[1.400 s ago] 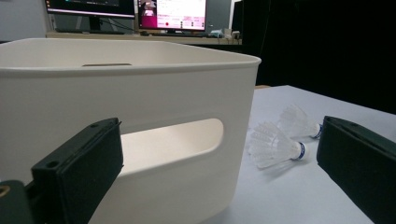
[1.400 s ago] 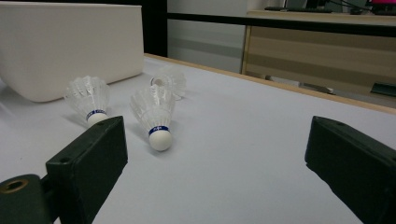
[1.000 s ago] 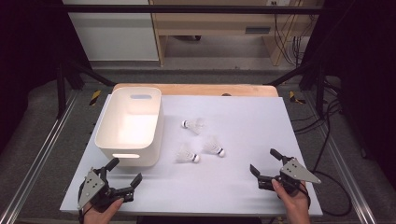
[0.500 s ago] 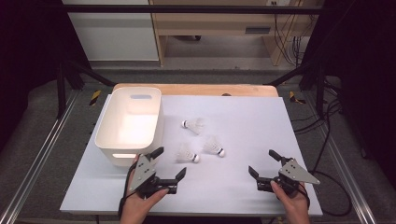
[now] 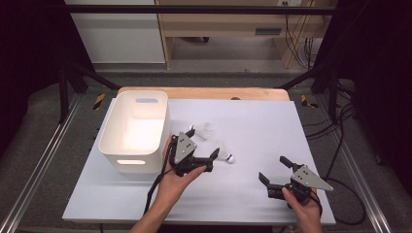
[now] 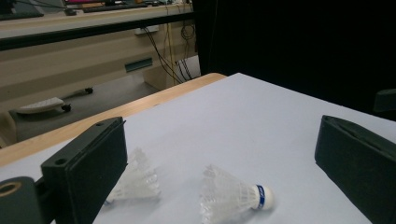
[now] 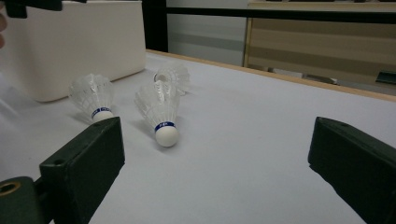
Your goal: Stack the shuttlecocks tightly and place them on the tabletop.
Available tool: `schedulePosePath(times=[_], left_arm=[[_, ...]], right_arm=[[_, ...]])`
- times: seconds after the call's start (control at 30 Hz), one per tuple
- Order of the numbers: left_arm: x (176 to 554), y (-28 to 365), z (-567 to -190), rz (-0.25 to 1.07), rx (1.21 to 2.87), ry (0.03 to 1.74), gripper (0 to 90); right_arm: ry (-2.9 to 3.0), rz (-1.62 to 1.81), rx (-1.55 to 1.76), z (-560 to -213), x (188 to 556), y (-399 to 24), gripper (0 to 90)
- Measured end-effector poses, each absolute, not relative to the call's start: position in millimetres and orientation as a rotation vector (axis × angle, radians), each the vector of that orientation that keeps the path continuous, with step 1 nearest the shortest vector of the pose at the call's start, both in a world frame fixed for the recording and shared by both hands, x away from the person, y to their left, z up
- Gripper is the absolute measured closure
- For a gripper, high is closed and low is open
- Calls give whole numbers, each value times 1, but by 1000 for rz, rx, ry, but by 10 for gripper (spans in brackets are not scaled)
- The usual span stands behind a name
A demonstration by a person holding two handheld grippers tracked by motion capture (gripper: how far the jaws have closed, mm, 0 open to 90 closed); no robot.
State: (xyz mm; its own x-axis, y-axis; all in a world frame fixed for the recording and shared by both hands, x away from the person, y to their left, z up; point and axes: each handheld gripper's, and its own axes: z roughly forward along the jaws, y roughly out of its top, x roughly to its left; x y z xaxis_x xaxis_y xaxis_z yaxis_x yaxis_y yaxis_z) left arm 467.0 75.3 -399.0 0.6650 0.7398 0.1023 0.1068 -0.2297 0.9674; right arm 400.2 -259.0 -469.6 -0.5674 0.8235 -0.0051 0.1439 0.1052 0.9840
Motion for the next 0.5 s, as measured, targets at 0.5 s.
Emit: schedulePosePath(times=[0.5], left_arm=[[552, 65, -408, 730, 1765, 857, 70]], right_arm=[[1792, 1513, 962, -469, 400, -262, 40]])
